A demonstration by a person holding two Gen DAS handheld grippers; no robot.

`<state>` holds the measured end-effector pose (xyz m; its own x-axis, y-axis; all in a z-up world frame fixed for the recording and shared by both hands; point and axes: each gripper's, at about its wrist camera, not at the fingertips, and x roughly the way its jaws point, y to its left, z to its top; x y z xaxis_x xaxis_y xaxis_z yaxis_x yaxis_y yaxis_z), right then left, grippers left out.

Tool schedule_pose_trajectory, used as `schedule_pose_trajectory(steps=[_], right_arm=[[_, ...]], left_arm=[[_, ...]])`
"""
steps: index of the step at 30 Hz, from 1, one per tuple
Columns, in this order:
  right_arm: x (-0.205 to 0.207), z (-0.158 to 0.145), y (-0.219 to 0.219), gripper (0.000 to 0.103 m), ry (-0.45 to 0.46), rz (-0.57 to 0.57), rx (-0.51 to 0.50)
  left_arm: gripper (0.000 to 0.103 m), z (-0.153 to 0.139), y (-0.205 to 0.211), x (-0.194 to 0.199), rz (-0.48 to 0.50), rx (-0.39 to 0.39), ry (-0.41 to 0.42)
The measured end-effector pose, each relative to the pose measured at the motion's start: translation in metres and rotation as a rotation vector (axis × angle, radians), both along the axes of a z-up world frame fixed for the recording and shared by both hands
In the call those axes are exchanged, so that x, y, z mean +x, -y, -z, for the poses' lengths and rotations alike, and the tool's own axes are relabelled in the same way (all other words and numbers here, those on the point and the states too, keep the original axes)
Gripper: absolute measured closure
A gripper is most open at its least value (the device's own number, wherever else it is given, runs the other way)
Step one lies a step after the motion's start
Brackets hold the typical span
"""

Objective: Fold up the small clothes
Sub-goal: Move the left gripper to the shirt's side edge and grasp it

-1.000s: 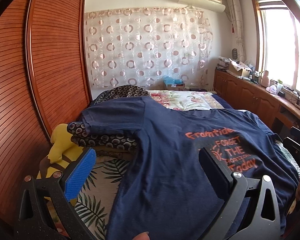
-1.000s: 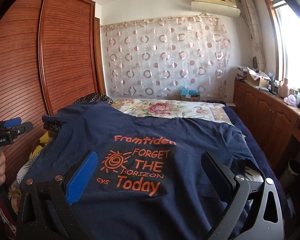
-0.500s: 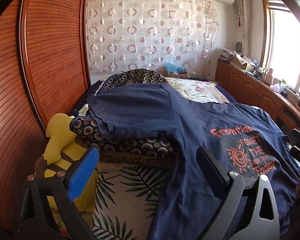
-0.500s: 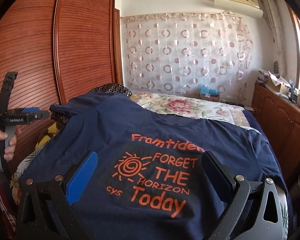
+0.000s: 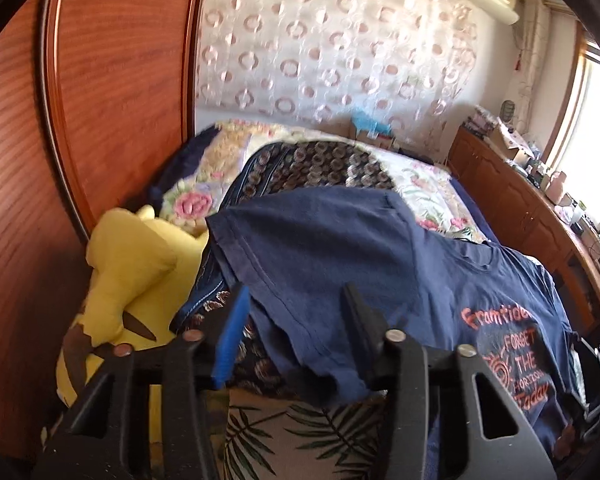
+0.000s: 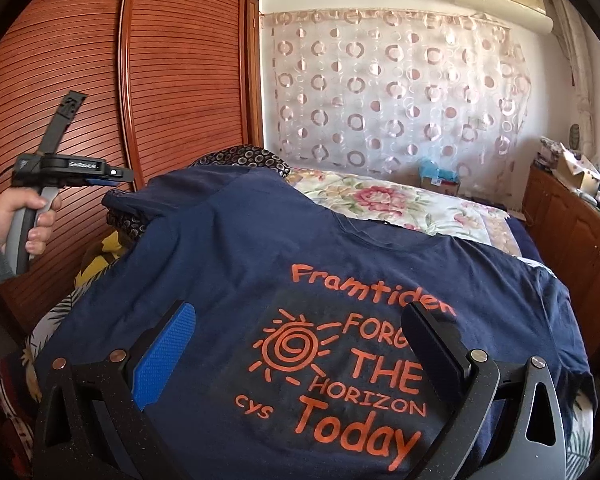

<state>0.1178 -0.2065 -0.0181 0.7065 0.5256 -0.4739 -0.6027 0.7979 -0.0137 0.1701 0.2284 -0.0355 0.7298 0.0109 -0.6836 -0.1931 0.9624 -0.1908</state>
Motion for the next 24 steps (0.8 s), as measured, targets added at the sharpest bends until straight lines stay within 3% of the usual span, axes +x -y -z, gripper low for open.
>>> schedule_pose_trajectory(steps=[4, 14, 16, 18, 24], right_arm=[[0.003, -0.002, 0.001, 0.001, -0.003, -0.002, -0.003], [0.008, -0.001, -0.004, 0.001, -0.027, -0.006, 0.005], [0.008, -0.001, -0.004, 0.001, -0.028, -0.007, 0.007], [0.008, -0.001, -0.004, 0.001, -0.031, -0.004, 0.009], [0.008, 0.003, -0.002, 0.001, -0.042, 0.006, 0.014]], left_arm=[[0.063, 0.013, -0.011, 0.013, -0.009, -0.057, -0.086], [0.063, 0.028, -0.014, 0.02, 0.008, -0.057, -0.184], [0.068, 0.027, -0.014, 0.022, 0.019, -0.05, -0.184], [0.093, 0.025, -0.012, 0.022, 0.027, -0.036, -0.172], [0.098, -0.01, 0.008, 0.014, 0.049, 0.077, -0.069]])
